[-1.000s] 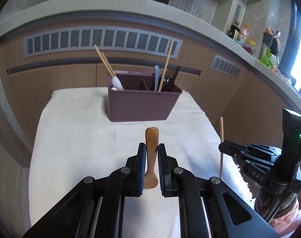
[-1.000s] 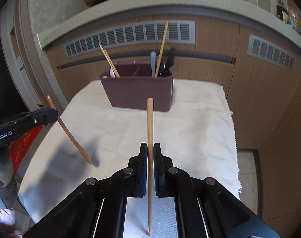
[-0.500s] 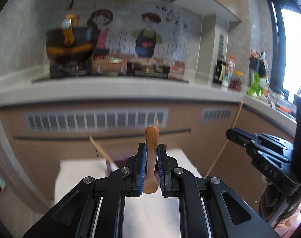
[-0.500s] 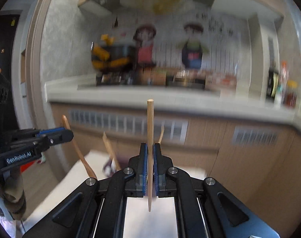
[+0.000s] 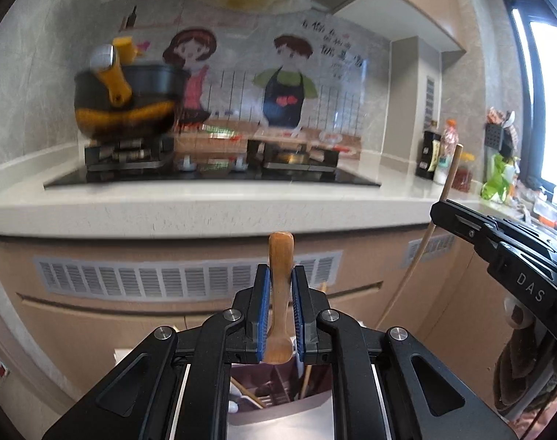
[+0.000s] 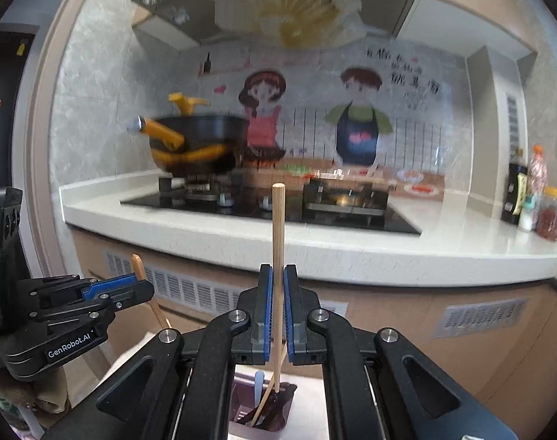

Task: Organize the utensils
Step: 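Lower the spoon and chopstick into the holder and open both grippers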

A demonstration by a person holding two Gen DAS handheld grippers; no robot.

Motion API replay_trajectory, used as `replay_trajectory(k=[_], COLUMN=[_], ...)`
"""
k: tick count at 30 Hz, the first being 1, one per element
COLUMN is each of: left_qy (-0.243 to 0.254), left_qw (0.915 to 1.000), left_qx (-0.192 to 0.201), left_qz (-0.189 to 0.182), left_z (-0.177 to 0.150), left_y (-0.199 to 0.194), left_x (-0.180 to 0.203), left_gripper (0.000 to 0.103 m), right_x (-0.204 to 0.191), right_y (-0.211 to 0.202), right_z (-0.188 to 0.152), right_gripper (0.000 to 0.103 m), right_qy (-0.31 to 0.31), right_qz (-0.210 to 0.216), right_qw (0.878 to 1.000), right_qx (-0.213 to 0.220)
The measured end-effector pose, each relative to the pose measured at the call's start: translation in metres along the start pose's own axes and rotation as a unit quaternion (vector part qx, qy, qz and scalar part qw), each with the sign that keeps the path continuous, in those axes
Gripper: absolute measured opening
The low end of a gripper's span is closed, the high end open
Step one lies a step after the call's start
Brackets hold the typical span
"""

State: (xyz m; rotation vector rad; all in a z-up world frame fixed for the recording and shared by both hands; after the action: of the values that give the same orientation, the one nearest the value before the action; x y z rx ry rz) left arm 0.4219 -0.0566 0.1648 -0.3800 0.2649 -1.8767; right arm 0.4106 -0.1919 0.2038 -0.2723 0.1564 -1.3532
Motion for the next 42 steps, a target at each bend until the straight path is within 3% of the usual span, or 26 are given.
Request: replay_trajectory(k=[6, 16, 27, 31, 35, 39, 42], left_qy=[-0.027, -0.051, -0.08, -0.094, -0.093, -0.098, -0.089], left_qw=[0.9983, 0.9902, 0.9782, 0.9769, 0.9798, 0.9831, 0.9857], left_qx=[-0.052, -0.129, -0.191, -0.192, -0.177, -0.153, -0.135], left_qz=[-0.007, -0.015, -0.007, -0.004, 0.006, 0.027, 0.049], left_z=[-0.037, -0.104, -0.156, -0.158, -0.154, -0.159, -0.17], left_y=[0.051, 0.105, 0.129, 0.124, 0.105, 0.07, 0.04], left_x=[-0.022, -0.034, -0.041, -0.046, -0.047, -0.045, -0.039], left_gripper=[0.012, 0.012, 0.016, 0.037, 0.042, 0.062, 0.07], right_x=[0.0, 0.001, 0.008, 0.009, 0.013, 0.013, 0.012], right_y=[0.05, 0.104, 0.133, 0.131, 0.111, 0.078, 0.044], right_z=[-0.051, -0.127, -0.199, -0.209, -0.209, -0.213, -0.219], right_gripper=[0.006, 0.006, 0.007, 0.036, 0.049, 0.061, 0.069], right_qy=[0.01, 0.032, 0.07, 0.096, 0.096, 0.092, 0.082], right_qz=[0.004, 0.011, 0.012, 0.047, 0.04, 0.03, 0.014], right_qw=[0.998, 0.988, 0.971, 0.968, 0.971, 0.974, 0.977], right_qx=[-0.058, -0.15, -0.23, -0.227, -0.214, -0.205, -0.196])
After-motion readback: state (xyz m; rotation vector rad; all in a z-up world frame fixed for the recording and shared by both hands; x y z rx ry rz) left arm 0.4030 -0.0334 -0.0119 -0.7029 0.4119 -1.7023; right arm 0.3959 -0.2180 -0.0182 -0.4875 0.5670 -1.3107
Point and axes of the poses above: each gripper's, at about its wrist camera, not at the fingertips, and y roughly the way its jaws point, x to its right, z to its top, the point moved 9 cm from there along y, roughly the way its jaws point, and after that the axes turned 1 degree about -y, right-handed, at the moved point
